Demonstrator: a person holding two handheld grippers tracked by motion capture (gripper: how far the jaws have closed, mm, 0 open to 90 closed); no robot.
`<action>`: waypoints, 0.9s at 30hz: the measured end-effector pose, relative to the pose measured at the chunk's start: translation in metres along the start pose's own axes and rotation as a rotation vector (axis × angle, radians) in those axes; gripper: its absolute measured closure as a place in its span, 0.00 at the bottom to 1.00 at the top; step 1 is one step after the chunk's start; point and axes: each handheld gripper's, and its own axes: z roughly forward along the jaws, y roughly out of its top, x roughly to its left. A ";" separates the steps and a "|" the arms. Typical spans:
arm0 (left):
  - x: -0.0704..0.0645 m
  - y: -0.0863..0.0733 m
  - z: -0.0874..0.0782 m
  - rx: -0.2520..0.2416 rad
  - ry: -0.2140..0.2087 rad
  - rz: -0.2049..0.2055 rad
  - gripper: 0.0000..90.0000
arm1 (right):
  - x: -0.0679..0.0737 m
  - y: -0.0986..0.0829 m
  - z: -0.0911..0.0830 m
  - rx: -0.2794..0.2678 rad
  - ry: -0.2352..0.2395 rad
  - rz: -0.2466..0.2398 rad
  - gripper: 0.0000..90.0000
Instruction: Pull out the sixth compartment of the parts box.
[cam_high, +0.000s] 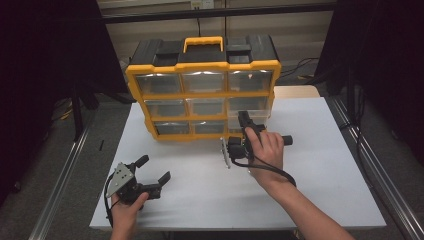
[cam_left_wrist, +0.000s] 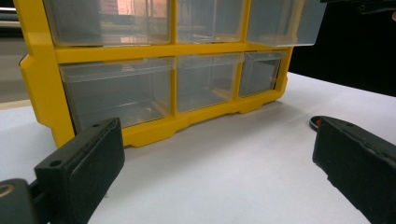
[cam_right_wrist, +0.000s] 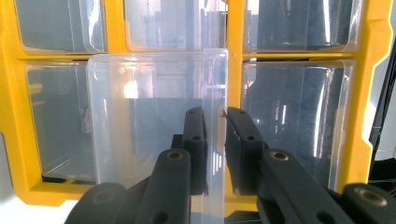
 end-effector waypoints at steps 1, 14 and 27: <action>0.000 0.000 0.000 0.000 0.000 0.000 0.03 | 0.000 0.000 -0.001 0.001 0.004 0.001 0.88; -0.002 0.000 0.001 -0.020 0.006 -0.027 0.03 | 0.000 0.001 -0.006 0.000 0.005 -0.003 0.88; 0.000 0.000 0.000 0.000 0.000 0.000 0.03 | 0.000 0.001 -0.009 -0.005 0.010 -0.018 0.88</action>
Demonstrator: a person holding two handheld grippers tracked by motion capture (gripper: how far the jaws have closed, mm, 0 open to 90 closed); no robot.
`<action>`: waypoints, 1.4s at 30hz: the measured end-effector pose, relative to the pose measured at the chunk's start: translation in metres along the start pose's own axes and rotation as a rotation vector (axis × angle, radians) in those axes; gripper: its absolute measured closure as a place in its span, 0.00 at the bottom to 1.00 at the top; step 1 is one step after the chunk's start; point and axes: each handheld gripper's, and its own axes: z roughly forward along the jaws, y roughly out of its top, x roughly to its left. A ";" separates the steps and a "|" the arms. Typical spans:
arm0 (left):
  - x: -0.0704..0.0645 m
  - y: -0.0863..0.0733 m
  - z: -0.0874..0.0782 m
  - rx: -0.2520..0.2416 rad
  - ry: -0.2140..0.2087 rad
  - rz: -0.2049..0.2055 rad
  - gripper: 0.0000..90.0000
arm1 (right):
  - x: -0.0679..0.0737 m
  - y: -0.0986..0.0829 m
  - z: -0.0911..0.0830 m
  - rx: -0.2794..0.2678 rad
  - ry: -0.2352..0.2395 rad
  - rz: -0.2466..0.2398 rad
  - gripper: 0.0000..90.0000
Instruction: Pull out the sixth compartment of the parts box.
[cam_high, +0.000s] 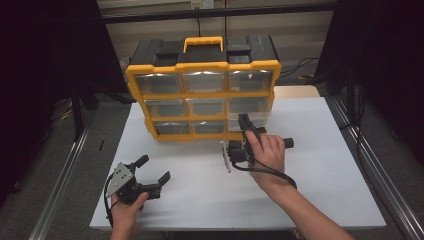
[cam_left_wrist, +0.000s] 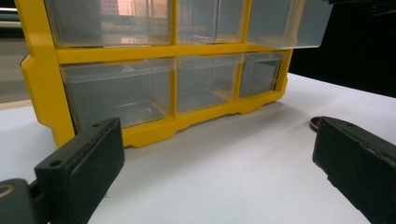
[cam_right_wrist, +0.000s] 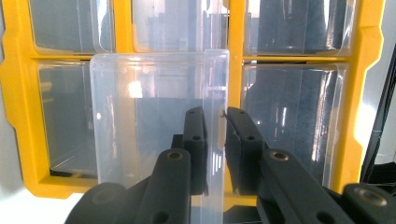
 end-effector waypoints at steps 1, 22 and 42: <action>-0.001 0.000 0.001 -0.008 0.003 -0.010 0.03 | 0.000 0.000 0.000 -0.002 0.000 0.000 0.88; -0.002 0.000 0.002 -0.024 0.008 -0.032 0.03 | 0.000 0.000 -0.008 -0.011 0.009 0.007 0.88; -0.002 0.000 0.002 -0.027 0.010 -0.033 0.03 | 0.001 0.001 -0.013 -0.015 0.010 0.013 0.88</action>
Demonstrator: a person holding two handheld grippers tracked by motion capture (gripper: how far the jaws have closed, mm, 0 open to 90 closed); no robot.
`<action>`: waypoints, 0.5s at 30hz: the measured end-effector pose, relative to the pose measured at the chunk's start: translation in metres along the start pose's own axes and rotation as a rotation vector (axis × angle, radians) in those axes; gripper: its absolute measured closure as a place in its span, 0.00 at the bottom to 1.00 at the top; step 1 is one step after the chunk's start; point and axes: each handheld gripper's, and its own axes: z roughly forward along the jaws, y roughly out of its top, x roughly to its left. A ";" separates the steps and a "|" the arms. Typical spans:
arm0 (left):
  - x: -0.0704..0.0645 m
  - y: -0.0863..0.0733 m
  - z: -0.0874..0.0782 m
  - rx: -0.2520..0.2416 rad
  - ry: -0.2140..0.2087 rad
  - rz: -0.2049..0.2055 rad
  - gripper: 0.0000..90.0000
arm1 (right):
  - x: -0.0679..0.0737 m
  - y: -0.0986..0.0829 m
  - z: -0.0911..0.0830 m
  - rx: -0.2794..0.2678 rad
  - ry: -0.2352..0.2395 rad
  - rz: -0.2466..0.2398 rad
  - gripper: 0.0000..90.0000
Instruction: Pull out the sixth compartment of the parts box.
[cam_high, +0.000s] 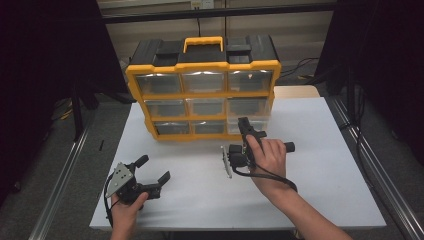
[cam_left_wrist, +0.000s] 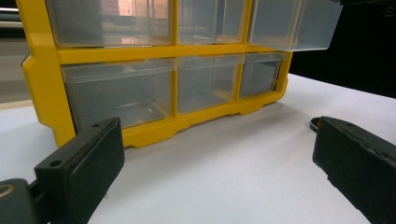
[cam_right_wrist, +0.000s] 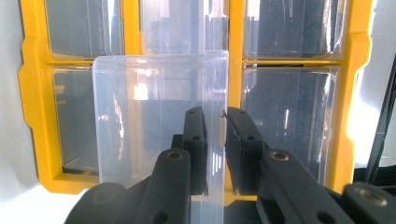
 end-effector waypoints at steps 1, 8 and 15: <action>0.000 0.000 0.000 -0.002 0.000 -0.002 0.03 | 0.000 0.000 0.000 0.000 0.000 -0.001 0.88; 0.000 0.000 0.000 -0.002 0.006 0.003 0.03 | 0.000 0.000 -0.002 -0.002 0.005 0.009 0.88; 0.000 0.000 0.000 -0.002 0.001 -0.003 0.03 | 0.000 0.000 -0.004 -0.006 0.008 0.005 0.88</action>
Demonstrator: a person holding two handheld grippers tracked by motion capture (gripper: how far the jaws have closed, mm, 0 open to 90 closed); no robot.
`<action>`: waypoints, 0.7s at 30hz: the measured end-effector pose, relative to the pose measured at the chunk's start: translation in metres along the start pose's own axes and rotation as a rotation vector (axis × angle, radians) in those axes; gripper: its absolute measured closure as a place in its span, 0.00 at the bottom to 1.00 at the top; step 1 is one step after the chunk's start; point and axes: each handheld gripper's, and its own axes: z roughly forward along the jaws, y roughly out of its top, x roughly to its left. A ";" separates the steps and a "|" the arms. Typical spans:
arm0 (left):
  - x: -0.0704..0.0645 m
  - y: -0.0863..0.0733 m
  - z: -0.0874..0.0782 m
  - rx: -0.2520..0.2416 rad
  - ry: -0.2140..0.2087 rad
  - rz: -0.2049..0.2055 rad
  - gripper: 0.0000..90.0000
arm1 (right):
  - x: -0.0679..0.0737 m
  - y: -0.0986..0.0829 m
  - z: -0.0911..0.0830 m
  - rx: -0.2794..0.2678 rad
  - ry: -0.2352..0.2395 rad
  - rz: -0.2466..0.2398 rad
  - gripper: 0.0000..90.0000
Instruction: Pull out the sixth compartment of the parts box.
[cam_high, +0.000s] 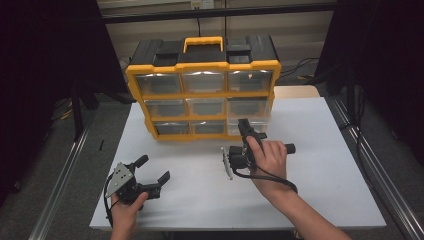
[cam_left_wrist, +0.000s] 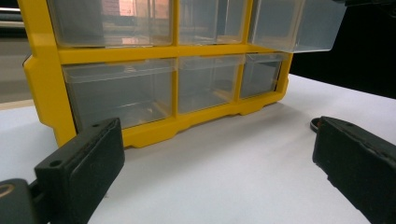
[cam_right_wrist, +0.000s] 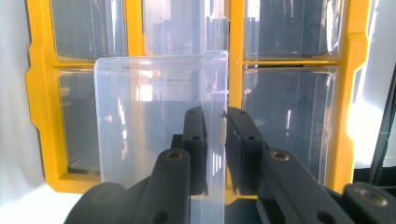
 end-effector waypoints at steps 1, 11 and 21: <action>0.000 0.000 0.000 0.001 0.000 0.000 0.03 | 0.000 0.000 -0.001 0.000 0.000 0.001 0.88; 0.000 0.000 0.000 0.002 0.013 0.005 0.03 | 0.001 0.000 -0.002 -0.002 0.003 0.007 0.88; 0.000 0.000 0.000 0.002 0.013 0.005 0.03 | 0.001 -0.001 -0.003 -0.009 0.003 0.014 0.88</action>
